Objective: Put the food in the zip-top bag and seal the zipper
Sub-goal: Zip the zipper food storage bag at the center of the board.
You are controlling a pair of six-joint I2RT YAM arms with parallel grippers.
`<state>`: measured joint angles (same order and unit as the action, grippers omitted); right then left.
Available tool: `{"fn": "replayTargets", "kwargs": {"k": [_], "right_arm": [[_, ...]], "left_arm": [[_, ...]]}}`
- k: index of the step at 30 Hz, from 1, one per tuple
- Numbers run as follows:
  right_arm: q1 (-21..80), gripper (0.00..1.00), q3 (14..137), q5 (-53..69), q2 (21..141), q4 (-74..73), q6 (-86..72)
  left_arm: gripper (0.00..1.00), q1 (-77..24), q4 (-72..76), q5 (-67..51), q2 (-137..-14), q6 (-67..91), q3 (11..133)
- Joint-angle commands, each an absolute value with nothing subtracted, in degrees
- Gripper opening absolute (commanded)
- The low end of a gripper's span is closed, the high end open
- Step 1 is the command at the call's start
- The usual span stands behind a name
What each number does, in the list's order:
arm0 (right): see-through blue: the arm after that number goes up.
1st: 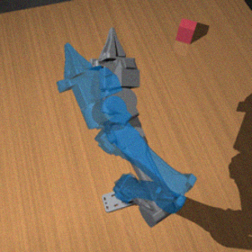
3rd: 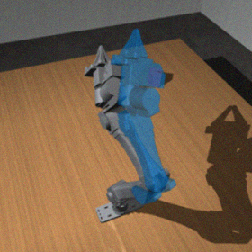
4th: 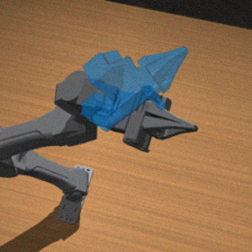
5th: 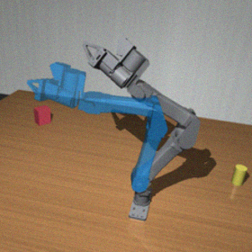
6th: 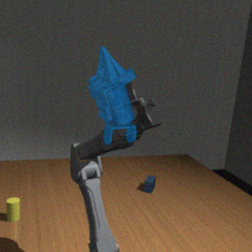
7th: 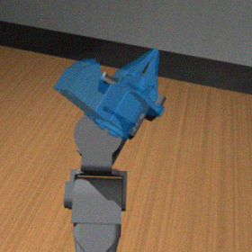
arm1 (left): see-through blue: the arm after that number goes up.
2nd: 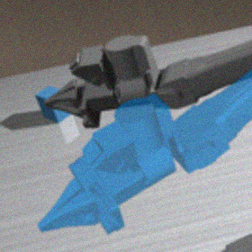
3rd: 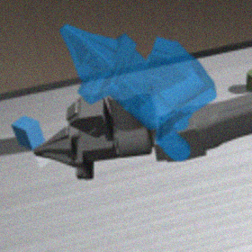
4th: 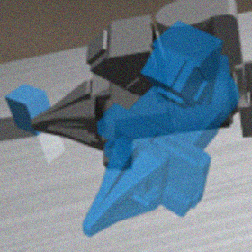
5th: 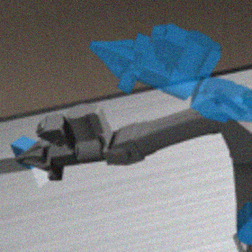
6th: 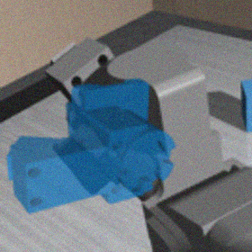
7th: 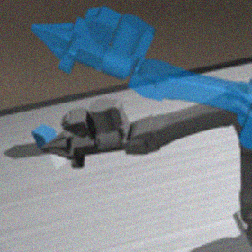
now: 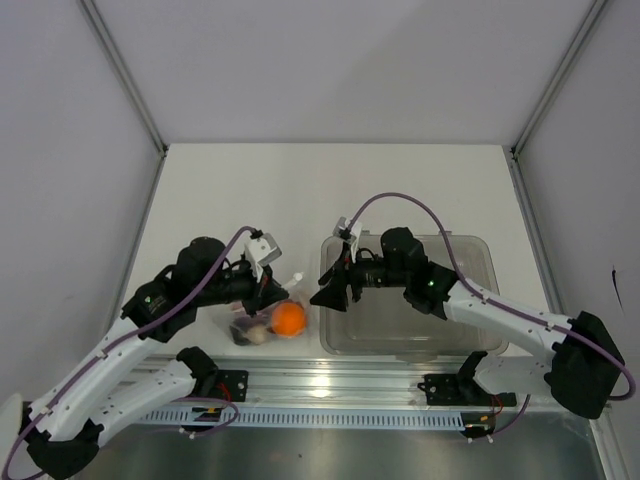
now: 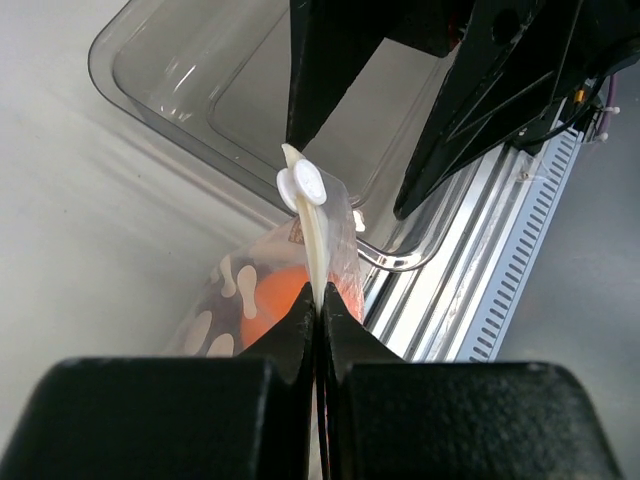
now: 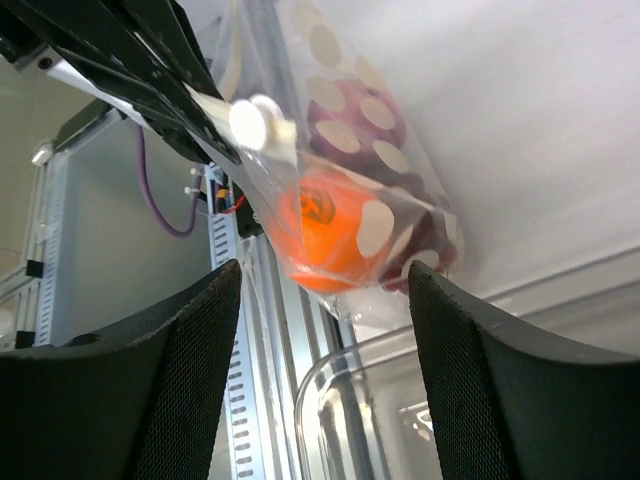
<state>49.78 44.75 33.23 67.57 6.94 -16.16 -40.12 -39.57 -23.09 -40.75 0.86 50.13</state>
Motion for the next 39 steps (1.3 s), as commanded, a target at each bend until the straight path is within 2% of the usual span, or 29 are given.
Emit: {"fn": "replayTargets", "kwargs": {"k": [1,9,15,16,17,18,20,21,23,24,26,33,37,39], "right_arm": [[50.4,0.7,47.6,38.7,69.5,17.5,-17.8],[50.7,0.68,48.2,39.7,73.0,21.1,-18.7],[51.3,0.57,48.2,41.8,75.6,25.6,-21.6],[51.5,0.51,47.9,42.0,75.8,26.7,-21.9],[51.6,0.48,47.7,41.9,76.0,27.4,-22.3],[51.8,0.45,47.5,41.9,76.5,28.1,-23.1],[51.7,0.29,47.0,42.0,77.0,30.8,-24.3],[51.8,0.23,47.0,42.1,77.3,31.4,-24.9],[51.8,0.04,47.2,42.5,78.0,33.3,-26.1],[51.8,0.0,47.3,42.6,78.1,33.7,-26.4],[51.9,0.0,47.2,43.0,78.2,34.0,-26.8],[51.9,0.0,44.7,43.6,77.0,36.6,-28.0],[51.9,0.0,45.1,43.9,77.0,36.6,-28.0],[51.9,0.0,45.6,44.2,77.0,35.9,-27.2]], "left_arm": [[0.01,-40.4,-37.2,-23.1,-41.8,2.6,51.2],[0.01,-40.4,-36.1,-23.6,-41.7,2.6,51.2],[0.01,-40.4,-35.4,-22.7,-40.9,3.0,51.8],[0.02,-40.4,-35.4,-22.7,-40.9,2.9,52.0],[0.05,-40.4,-35.3,-22.6,-40.7,3.0,52.0],[0.16,-40.4,-35.1,-22.5,-40.6,3.0,52.2],[0.26,-40.4,-35.0,-22.5,-40.1,2.9,52.0],[0.38,-40.4,-34.6,-22.3,-39.8,3.0,52.2],[0.54,-40.5,-34.5,-21.9,-39.3,3.2,51.8],[0.67,-40.5,-34.4,-21.4,-38.5,3.3,51.6],[0.75,-40.4,-34.1,-19.9,-37.6,3.8,51.5],[0.79,-40.4,-32.6,-11.9,-35.3,5.7,53.4],[0.8,-40.4,-30.9,-14.5,-37.3,4.1,54.2],[0.8,-40.4,-30.5,-19.9,-38.6,1.2,54.9]]}}
